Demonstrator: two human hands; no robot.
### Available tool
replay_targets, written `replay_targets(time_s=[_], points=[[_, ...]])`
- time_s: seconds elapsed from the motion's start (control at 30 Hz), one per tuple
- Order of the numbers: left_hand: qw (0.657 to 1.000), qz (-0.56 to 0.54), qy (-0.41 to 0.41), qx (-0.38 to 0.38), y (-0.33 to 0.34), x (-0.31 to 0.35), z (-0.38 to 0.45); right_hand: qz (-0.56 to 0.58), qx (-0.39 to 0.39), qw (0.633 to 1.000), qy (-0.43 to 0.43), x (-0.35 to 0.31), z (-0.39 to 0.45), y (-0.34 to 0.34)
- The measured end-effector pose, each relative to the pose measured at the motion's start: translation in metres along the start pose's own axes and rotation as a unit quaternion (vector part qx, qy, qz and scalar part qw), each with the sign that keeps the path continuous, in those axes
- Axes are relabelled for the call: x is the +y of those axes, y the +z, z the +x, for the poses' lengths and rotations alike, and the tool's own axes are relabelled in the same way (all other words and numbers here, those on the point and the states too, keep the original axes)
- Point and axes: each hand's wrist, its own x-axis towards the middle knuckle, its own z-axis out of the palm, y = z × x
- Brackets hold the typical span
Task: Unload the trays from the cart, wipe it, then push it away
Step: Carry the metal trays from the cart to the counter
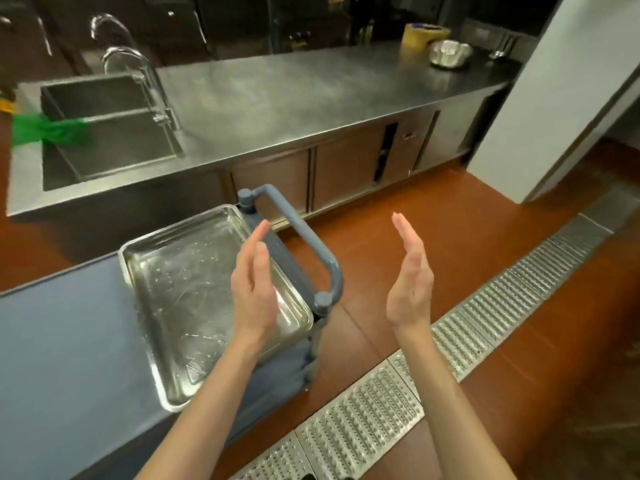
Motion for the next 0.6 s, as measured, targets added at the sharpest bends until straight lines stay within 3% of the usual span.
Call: replay_targets(time_s=[0.47,0.6], points=[[0.976,0.086,-0.046,0.194,-0.068,-0.03,0.0,0.108,-0.182,0.975,0.063,0.03,0.022,0.092],[0.963,0.109,-0.073,0.235,-0.086,-0.041,-0.012,0.092,-0.228,0.966,0.086,0.045,0.015,0.116]])
